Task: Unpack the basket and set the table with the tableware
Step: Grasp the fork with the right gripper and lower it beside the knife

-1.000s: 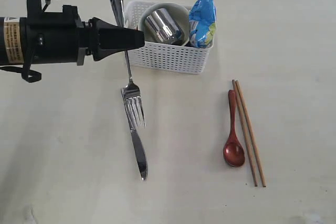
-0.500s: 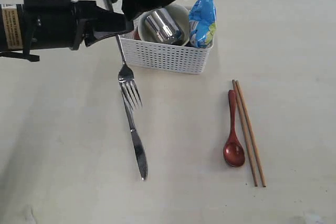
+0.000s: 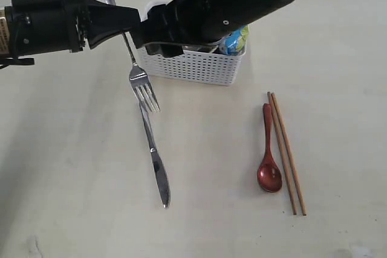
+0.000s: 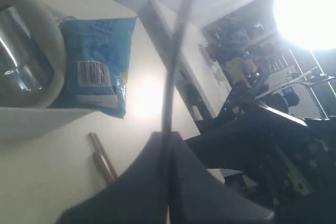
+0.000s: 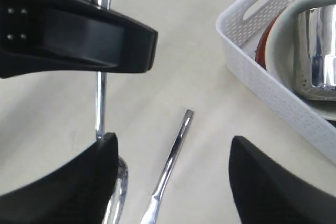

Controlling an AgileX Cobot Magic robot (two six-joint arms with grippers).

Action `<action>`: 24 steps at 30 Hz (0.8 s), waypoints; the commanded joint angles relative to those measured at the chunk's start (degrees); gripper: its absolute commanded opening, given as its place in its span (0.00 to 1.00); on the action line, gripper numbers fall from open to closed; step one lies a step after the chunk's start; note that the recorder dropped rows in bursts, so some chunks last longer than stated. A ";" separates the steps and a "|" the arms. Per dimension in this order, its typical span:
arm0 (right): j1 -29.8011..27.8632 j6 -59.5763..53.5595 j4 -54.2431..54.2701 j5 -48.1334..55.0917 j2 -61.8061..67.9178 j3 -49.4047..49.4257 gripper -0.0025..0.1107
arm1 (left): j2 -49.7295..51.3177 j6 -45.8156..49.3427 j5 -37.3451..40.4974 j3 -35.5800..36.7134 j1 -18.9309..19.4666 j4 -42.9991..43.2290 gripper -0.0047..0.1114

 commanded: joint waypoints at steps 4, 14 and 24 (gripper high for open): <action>0.00 -11.17 13.61 -1.28 0.27 0.33 0.54 | -0.07 -0.32 0.12 -0.25 0.19 -0.89 0.04; 3.02 -11.45 14.28 -8.19 6.12 0.33 0.54 | -0.07 -0.32 0.25 -0.25 0.19 -0.29 0.04; 2.84 -10.99 15.36 -13.61 8.10 0.33 0.29 | -0.07 0.19 0.66 -0.25 0.19 0.81 0.04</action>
